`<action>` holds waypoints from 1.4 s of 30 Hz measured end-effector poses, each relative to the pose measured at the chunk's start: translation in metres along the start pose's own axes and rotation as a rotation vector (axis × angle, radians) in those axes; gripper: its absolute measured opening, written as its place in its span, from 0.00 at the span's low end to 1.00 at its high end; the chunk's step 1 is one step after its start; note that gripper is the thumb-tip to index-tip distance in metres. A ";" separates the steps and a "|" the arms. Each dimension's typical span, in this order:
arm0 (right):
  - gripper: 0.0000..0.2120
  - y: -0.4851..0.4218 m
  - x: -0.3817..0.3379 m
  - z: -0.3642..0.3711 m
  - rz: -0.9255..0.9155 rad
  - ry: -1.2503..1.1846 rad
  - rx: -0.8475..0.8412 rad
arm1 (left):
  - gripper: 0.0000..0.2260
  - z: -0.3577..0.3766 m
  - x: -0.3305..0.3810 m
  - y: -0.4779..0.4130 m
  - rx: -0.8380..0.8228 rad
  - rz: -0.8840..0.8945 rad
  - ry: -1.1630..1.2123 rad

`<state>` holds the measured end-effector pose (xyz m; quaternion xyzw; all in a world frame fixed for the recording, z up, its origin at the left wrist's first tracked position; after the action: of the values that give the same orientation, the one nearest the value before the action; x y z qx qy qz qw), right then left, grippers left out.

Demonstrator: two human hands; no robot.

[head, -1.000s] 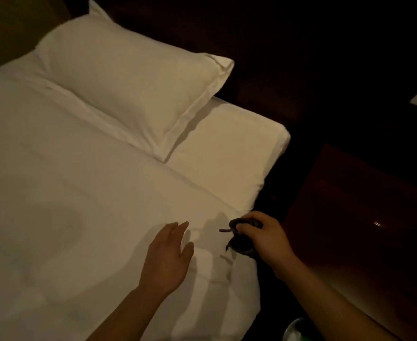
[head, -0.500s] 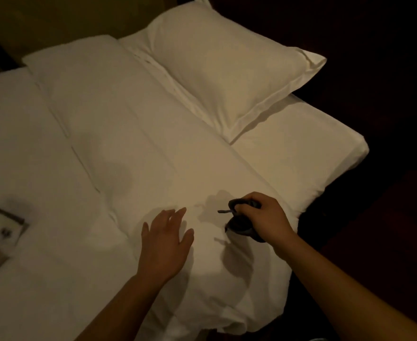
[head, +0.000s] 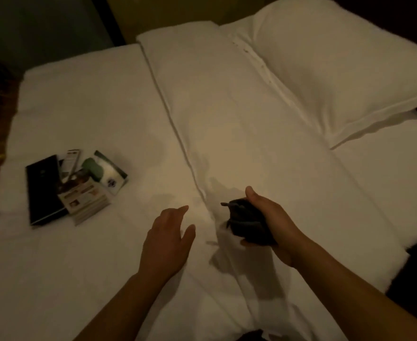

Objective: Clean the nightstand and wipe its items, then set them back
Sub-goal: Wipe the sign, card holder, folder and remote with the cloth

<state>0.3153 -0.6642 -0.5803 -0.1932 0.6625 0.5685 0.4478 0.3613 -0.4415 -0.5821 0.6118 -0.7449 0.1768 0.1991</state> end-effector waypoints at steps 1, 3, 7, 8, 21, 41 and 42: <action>0.30 -0.004 0.001 0.019 0.017 -0.004 -0.050 | 0.21 -0.008 -0.017 -0.003 0.019 -0.030 0.019; 0.31 -0.010 0.002 0.059 0.031 -0.020 -0.128 | 0.20 -0.024 -0.051 -0.008 0.053 -0.088 0.043; 0.25 -0.018 0.006 0.135 0.011 0.003 -0.243 | 0.18 -0.059 -0.117 -0.014 0.113 -0.229 0.040; 0.24 -0.021 0.007 0.159 0.013 0.019 -0.256 | 0.18 -0.071 -0.137 -0.016 0.126 -0.270 0.054; 0.18 -0.063 -0.002 0.331 0.045 0.068 -0.152 | 0.25 -0.117 -0.285 -0.084 0.266 -0.703 0.278; 0.20 -0.087 -0.007 0.389 -0.755 0.764 -0.338 | 0.12 -0.085 -0.255 -0.096 0.459 -0.947 0.933; 0.20 -0.084 -0.002 0.390 -0.792 0.821 -0.380 | 0.14 -0.088 -0.251 -0.091 0.451 -0.948 0.947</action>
<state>0.5258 -0.3271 -0.6088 -0.7057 0.5457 0.3457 0.2909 0.5014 -0.2029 -0.6333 0.7539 -0.1765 0.4681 0.4258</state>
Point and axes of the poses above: each hand's wrist, its own y-axis away from the middle knuckle, its own z-axis out of the palm, x = y × z, the point moved 4 cm from there along -y, towards the middle knuckle, and after that the axes turned 12 degrees about x, right-handed, at the moved point
